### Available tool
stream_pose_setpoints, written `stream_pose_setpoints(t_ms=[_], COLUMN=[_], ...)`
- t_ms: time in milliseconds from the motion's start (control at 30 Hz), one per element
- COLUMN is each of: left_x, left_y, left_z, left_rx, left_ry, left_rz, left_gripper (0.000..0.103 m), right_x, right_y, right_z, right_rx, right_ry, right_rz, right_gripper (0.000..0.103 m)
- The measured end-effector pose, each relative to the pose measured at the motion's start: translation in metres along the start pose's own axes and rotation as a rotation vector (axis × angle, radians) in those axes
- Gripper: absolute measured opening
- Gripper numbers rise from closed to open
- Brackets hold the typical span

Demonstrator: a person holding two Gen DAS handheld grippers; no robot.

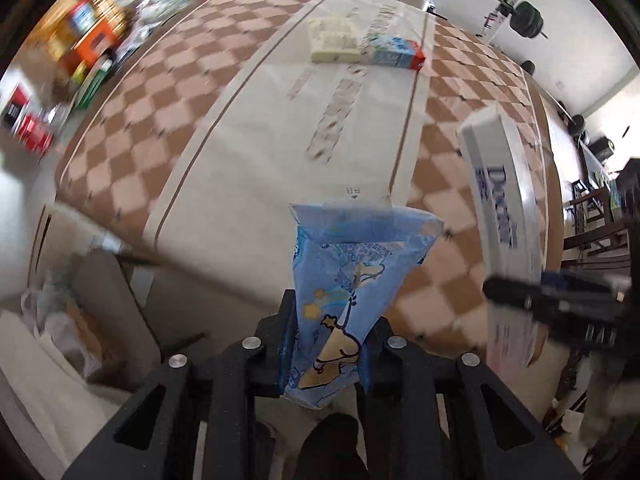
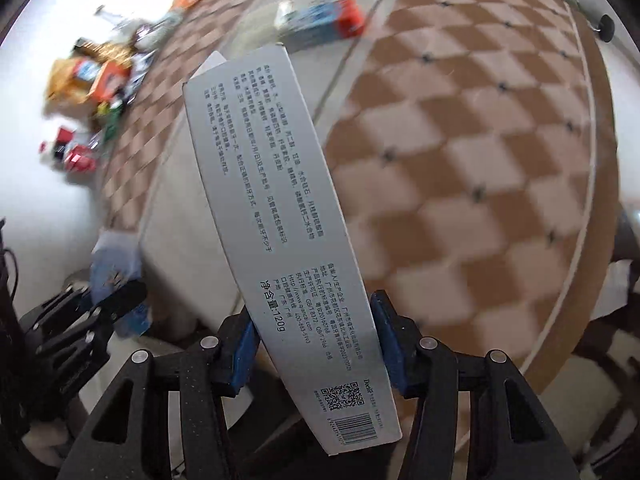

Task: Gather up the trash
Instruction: 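Carry blue bag and Doctor box over the white bin and open both tools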

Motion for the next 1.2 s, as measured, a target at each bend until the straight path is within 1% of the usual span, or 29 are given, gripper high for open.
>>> stream_pose_setpoints(t_ms=[67, 133, 167, 233, 300, 367, 433, 533, 567, 600, 667, 700, 733, 767, 800, 867, 900, 1000, 1067, 1100, 1133, 1167, 1200], left_x=[0.008, 0.008, 0.005, -0.007, -0.03, -0.061, -0.097, -0.166, -0.192, -0.21, -0.253, -0.275, -0.294, -0.313, -0.331, -0.359, -0.37, -0.391, -0.399, -0.401, -0.403, -0.403, -0.401], left_y=[0.024, 0.044, 0.052, 0.069, 0.083, 0.093, 0.1, 0.111, 0.113, 0.115, 0.117, 0.117, 0.118, 0.119, 0.119, 0.118, 0.118, 0.118, 0.118, 0.119, 0.119, 0.12, 0.121], left_z=[0.033, 0.064, 0.077, 0.109, 0.141, 0.168, 0.189, 0.22, 0.229, 0.237, 0.247, 0.254, 0.257, 0.261, 0.267, 0.269, 0.272, 0.277, 0.277, 0.278, 0.277, 0.277, 0.276], left_rx=[0.054, 0.108, 0.125, 0.174, 0.215, 0.269, 0.308, 0.378, 0.391, 0.396, 0.39, 0.39, 0.381, 0.366, 0.356, 0.339, 0.331, 0.309, 0.299, 0.298, 0.296, 0.297, 0.3], left_ry=[0.027, 0.061, 0.084, 0.133, 0.194, 0.248, 0.305, 0.387, 0.413, 0.429, 0.463, 0.478, 0.495, 0.515, 0.535, 0.564, 0.574, 0.591, 0.602, 0.599, 0.595, 0.587, 0.576], left_rz=[0.003, 0.004, 0.004, 0.002, -0.001, 0.004, 0.002, 0.008, 0.015, 0.015, 0.015, 0.015, 0.011, 0.005, -0.004, -0.005, 0.002, 0.013, 0.011, 0.007, 0.001, -0.002, -0.003], left_gripper=[0.022, 0.022, 0.022, 0.022, 0.022, 0.022, 0.022, 0.022, 0.022, 0.022, 0.022, 0.022, 0.023, 0.023, 0.023, 0.023, 0.026, 0.026, 0.035, 0.046, 0.06, 0.068, 0.082], right_x=[-0.004, -0.017, -0.024, -0.04, -0.061, -0.092, -0.121, -0.174, -0.201, -0.218, -0.261, -0.291, -0.311, -0.317, -0.341, -0.369, -0.384, -0.413, -0.436, -0.442, -0.447, -0.451, -0.46], right_y=[0.029, 0.053, 0.058, 0.075, 0.084, 0.082, 0.072, 0.042, 0.03, 0.019, 0.002, -0.007, -0.017, -0.041, -0.045, -0.06, -0.064, -0.085, -0.085, -0.085, -0.095, -0.095, -0.093], right_z=[0.06, 0.116, 0.131, 0.18, 0.221, 0.255, 0.278, 0.3, 0.309, 0.316, 0.327, 0.335, 0.334, 0.328, 0.331, 0.332, 0.333, 0.334, 0.331, 0.33, 0.321, 0.319, 0.312], right_rx=[0.004, -0.009, -0.014, -0.01, 0.016, 0.016, -0.003, -0.064, -0.082, -0.098, -0.142, -0.162, -0.181, -0.192, -0.199, -0.204, -0.202, -0.221, -0.205, -0.19, -0.18, -0.171, -0.175], right_ry=[0.019, 0.07, 0.096, 0.157, 0.221, 0.289, 0.33, 0.382, 0.4, 0.414, 0.439, 0.467, 0.479, 0.492, 0.507, 0.509, 0.51, 0.527, 0.54, 0.536, 0.533, 0.533, 0.528], right_rz=[-0.04, -0.082, -0.093, -0.09, -0.062, -0.036, 0.001, 0.058, 0.083, 0.101, 0.124, 0.137, 0.147, 0.151, 0.163, 0.192, 0.205, 0.211, 0.207, 0.214, 0.217, 0.216, 0.21], right_gripper=[0.055, 0.055, 0.055, 0.055, 0.055, 0.055, 0.055, 0.055, 0.055, 0.054, 0.054, 0.054, 0.054, 0.054, 0.054, 0.053, 0.053, 0.052, 0.052, 0.052, 0.053, 0.054, 0.056])
Point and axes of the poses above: each gripper's, at about its wrist camera, not at the fingertips, and x roughly against the way its jaws point, y to its left, z to its underside, the point moved 2 cm from there along -x, roughly the way its jaws point, and after that the axes turned 11 degrees about -y, right-handed, at the moved point
